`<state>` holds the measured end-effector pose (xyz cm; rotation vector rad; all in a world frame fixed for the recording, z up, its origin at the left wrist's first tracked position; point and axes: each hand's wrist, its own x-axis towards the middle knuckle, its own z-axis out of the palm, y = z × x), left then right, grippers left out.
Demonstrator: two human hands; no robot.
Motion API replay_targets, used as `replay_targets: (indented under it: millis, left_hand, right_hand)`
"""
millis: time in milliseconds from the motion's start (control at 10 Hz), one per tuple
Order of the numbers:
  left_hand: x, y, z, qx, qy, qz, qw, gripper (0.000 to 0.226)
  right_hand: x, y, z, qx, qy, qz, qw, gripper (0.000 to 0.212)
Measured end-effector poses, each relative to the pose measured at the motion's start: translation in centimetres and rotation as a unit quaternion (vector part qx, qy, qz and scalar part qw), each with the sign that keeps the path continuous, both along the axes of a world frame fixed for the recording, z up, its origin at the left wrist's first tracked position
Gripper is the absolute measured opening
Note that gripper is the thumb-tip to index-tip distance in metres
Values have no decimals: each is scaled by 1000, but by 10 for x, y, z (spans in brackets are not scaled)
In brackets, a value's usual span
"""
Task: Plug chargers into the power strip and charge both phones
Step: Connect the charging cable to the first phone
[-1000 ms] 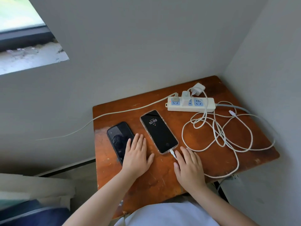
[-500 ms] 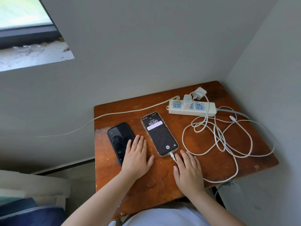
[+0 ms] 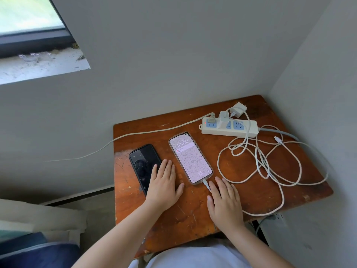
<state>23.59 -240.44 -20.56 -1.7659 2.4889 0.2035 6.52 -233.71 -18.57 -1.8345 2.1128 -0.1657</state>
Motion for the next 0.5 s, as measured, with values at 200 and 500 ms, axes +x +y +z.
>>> replay_targets:
  millis: [200,500]
  left_hand:
    - [0,1,0,2,1,1,1000,71]
    - [0,1,2,2,1,1,1000,70]
  right_hand:
    - [-1,0,0,3,-1,-3,1000,84]
    - [0,1,0,6,-3,-5,1000,83]
